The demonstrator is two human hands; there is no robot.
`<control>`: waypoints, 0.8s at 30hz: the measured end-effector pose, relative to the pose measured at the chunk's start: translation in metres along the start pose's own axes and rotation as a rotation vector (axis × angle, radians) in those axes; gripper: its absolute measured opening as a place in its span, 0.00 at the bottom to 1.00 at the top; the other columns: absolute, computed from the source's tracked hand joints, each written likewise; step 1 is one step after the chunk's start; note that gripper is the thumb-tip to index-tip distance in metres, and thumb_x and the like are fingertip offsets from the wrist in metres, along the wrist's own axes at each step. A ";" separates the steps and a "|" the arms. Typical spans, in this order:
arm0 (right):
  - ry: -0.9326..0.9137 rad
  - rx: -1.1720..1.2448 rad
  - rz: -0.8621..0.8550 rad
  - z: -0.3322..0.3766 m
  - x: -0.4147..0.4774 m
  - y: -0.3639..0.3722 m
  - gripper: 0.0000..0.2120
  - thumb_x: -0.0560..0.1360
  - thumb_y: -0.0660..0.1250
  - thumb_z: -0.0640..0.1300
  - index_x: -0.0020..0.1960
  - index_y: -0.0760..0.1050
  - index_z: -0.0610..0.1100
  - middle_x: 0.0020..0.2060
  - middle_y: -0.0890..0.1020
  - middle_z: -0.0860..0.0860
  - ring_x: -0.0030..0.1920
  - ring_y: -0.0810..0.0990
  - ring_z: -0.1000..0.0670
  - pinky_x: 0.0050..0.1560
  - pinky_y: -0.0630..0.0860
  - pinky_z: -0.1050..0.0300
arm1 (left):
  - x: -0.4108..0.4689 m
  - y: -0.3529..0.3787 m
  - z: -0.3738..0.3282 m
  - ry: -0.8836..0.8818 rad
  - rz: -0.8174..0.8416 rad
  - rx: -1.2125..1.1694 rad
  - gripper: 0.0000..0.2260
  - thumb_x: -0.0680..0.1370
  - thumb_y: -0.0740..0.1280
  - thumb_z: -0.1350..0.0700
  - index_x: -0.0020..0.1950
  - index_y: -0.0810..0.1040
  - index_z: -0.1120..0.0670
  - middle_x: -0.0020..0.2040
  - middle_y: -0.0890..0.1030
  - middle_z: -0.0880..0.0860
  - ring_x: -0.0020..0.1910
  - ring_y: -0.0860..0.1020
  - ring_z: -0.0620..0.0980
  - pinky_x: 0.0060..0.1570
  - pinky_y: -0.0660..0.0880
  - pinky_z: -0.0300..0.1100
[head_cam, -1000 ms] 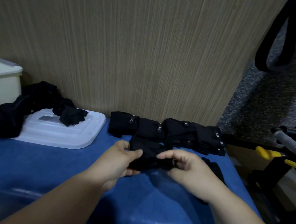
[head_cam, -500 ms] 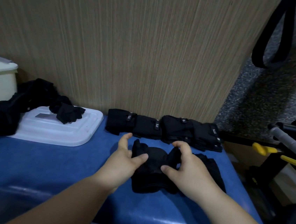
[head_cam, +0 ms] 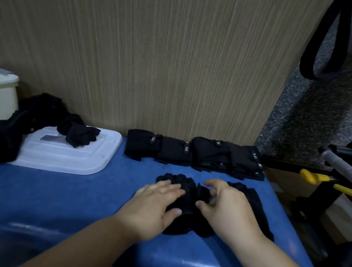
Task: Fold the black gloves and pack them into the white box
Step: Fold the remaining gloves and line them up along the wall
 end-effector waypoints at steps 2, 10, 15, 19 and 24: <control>-0.005 0.072 0.032 0.000 0.000 0.004 0.17 0.71 0.73 0.47 0.58 0.74 0.53 0.44 0.78 0.58 0.43 0.77 0.62 0.42 0.70 0.75 | -0.001 0.004 0.002 -0.025 0.059 0.034 0.24 0.81 0.54 0.42 0.77 0.54 0.42 0.77 0.53 0.38 0.76 0.48 0.39 0.75 0.47 0.42; -0.260 -0.072 0.188 0.016 -0.018 0.017 0.16 0.77 0.65 0.52 0.64 0.74 0.57 0.53 0.75 0.60 0.55 0.70 0.63 0.54 0.62 0.77 | -0.005 0.005 0.000 -0.012 0.138 0.056 0.26 0.81 0.53 0.41 0.78 0.50 0.43 0.78 0.52 0.40 0.76 0.44 0.38 0.73 0.39 0.41; -0.419 -0.180 0.225 0.021 -0.024 0.026 0.20 0.81 0.55 0.52 0.72 0.67 0.52 0.68 0.69 0.61 0.65 0.61 0.60 0.64 0.55 0.75 | -0.006 0.006 -0.001 -0.003 0.130 0.068 0.26 0.82 0.52 0.42 0.78 0.49 0.43 0.78 0.51 0.39 0.75 0.42 0.38 0.74 0.39 0.42; -0.410 -0.239 0.282 0.019 -0.027 0.029 0.21 0.82 0.52 0.51 0.74 0.63 0.49 0.71 0.64 0.58 0.68 0.59 0.55 0.71 0.59 0.60 | -0.008 0.003 -0.007 0.036 0.080 0.068 0.24 0.82 0.52 0.43 0.77 0.49 0.40 0.77 0.51 0.37 0.72 0.43 0.34 0.72 0.40 0.38; -0.436 -0.209 0.268 0.017 -0.020 0.017 0.19 0.80 0.59 0.51 0.70 0.70 0.52 0.65 0.73 0.59 0.64 0.64 0.55 0.69 0.60 0.62 | -0.004 0.012 -0.006 0.081 0.132 0.096 0.30 0.75 0.41 0.35 0.77 0.53 0.39 0.77 0.54 0.38 0.76 0.49 0.38 0.74 0.46 0.36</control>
Point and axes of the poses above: each hand's wrist, its own x-axis towards the middle knuckle, its own y-axis out of the palm, z = x × y, the point moved 7 cm from there along x, towards the middle knuckle
